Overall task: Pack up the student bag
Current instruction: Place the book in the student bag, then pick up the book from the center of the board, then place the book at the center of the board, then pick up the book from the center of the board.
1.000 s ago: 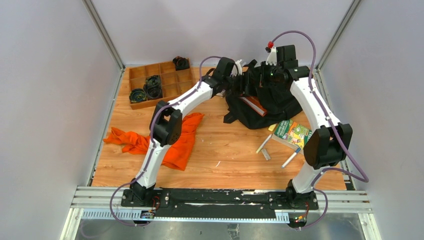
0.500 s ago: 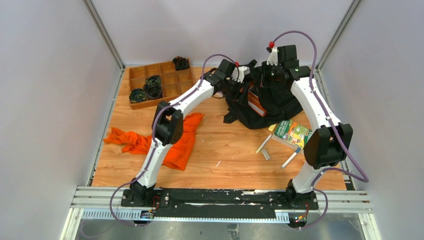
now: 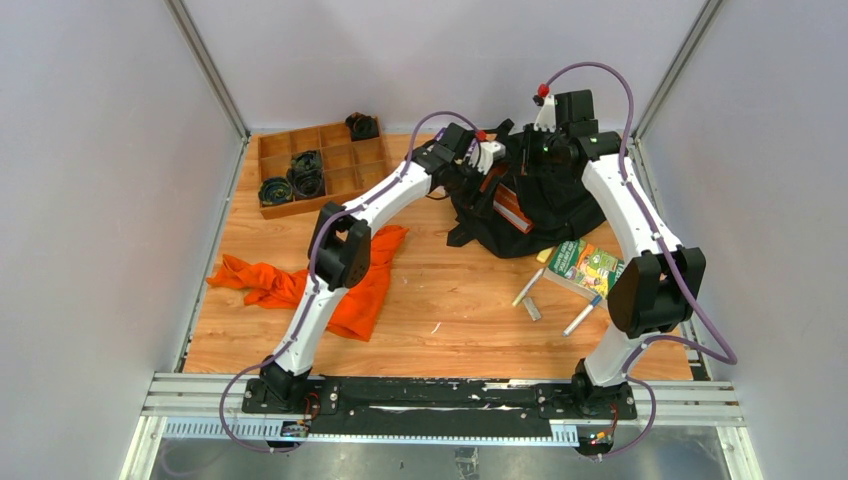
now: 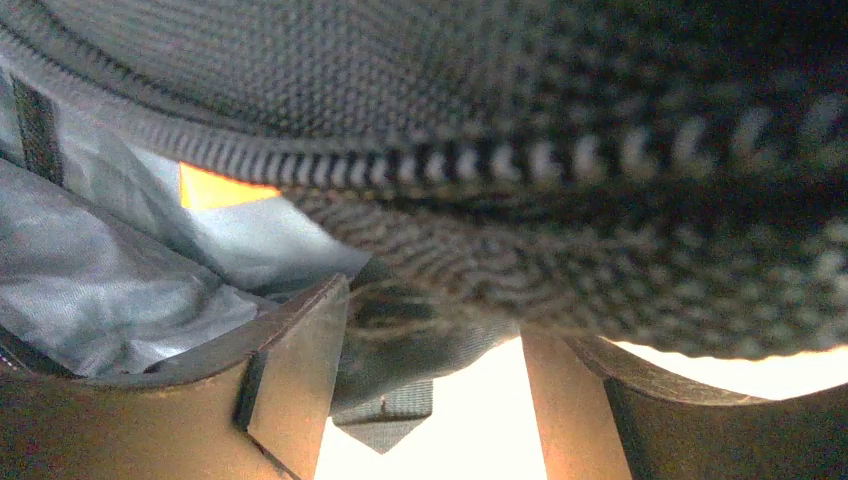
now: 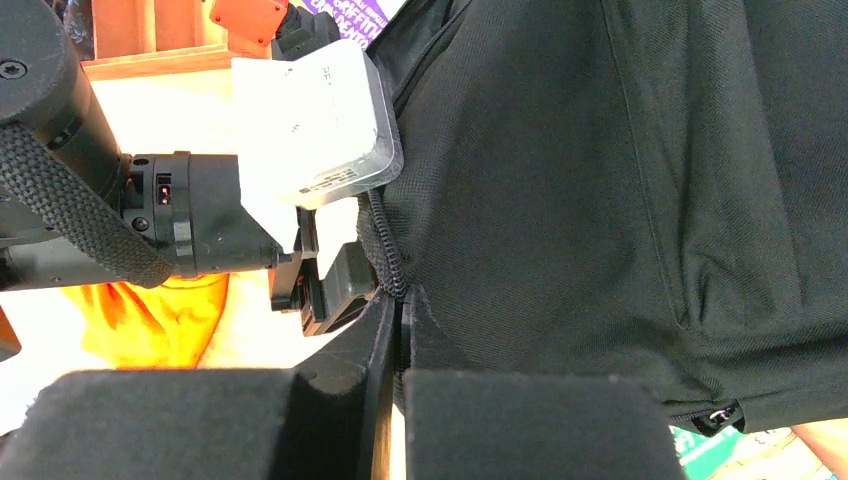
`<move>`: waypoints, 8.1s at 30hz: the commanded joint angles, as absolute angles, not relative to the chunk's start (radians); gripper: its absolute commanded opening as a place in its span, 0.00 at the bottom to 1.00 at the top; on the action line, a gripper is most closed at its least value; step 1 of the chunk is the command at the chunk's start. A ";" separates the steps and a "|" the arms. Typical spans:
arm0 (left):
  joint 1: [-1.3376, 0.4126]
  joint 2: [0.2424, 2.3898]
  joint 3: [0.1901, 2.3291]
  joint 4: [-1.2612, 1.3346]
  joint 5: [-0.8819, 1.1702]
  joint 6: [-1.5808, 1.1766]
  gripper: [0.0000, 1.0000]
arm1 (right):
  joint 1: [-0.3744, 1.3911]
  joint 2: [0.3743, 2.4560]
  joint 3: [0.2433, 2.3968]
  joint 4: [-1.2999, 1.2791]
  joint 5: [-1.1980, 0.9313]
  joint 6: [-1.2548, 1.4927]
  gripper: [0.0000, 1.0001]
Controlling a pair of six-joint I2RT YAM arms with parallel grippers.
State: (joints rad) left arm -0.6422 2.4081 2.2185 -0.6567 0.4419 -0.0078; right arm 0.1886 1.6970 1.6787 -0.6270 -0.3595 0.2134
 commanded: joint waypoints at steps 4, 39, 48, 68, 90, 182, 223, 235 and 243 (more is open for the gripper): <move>-0.654 2.461 2.266 -0.624 0.460 0.051 0.70 | 0.176 1.694 1.725 -0.660 -0.382 0.217 0.00; -0.657 2.208 1.950 -0.472 1.099 0.218 0.00 | 0.057 1.899 1.915 -0.725 -0.270 0.284 0.00; -0.649 2.160 1.869 -0.298 1.298 0.140 0.00 | 0.010 1.950 1.976 -0.738 -0.237 0.311 0.00; -0.620 2.034 1.622 0.419 1.419 -0.439 0.00 | -0.203 2.041 1.967 -0.689 -0.303 0.433 0.00; -0.596 2.191 1.750 0.438 1.261 -0.584 0.00 | -0.226 2.050 1.972 -0.649 -0.384 0.431 0.00; -0.538 2.435 2.116 -0.468 -0.129 0.005 0.00 | 0.097 1.374 1.548 -0.621 -0.388 0.331 0.77; -1.044 1.280 0.916 -0.439 -0.130 -0.174 0.36 | 0.204 1.054 1.035 -0.627 -0.413 0.381 0.75; -0.968 1.147 0.941 -0.557 -0.253 -0.289 0.89 | 0.550 0.989 0.560 -0.137 -0.190 0.943 0.76; -0.695 1.362 0.911 -0.368 0.145 -0.309 0.83 | 0.713 1.139 0.374 0.230 -0.049 1.224 0.80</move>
